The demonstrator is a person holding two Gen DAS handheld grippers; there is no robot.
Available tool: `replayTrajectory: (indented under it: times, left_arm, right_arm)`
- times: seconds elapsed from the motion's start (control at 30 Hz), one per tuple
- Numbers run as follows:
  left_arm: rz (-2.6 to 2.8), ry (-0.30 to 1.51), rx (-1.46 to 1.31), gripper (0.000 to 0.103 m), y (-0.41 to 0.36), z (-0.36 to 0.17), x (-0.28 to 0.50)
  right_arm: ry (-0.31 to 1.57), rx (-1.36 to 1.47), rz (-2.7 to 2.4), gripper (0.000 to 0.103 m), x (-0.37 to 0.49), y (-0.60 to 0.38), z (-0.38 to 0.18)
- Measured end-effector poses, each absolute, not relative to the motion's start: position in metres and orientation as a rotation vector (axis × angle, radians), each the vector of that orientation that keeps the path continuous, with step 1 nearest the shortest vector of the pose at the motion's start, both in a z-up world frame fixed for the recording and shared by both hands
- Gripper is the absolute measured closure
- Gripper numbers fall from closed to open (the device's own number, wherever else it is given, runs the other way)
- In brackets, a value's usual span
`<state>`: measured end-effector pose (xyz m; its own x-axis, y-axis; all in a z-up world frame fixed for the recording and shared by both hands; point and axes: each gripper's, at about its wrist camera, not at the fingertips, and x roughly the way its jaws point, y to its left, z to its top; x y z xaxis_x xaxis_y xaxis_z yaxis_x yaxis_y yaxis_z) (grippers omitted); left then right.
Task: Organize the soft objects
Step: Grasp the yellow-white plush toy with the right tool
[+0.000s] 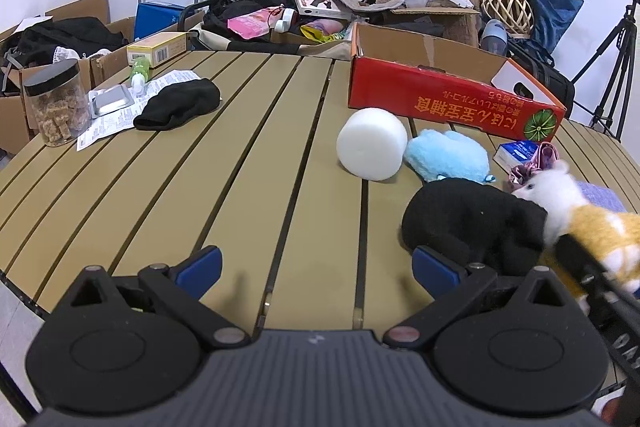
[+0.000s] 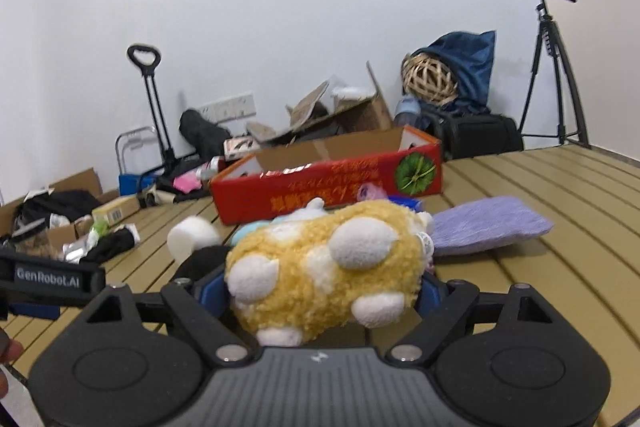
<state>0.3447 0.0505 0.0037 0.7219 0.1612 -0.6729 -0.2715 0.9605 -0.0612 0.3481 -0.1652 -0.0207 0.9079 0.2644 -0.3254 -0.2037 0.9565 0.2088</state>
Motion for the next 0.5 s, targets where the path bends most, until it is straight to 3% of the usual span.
replayTrajectory:
  times: [0.5]
  left_arm:
    - [0.209, 0.724, -0.130, 0.000, 0.043, 0.017, 0.377]
  right_arm:
    - [0.247, 0.273, 0.154, 0.016, 0.339, -0.234, 0.002]
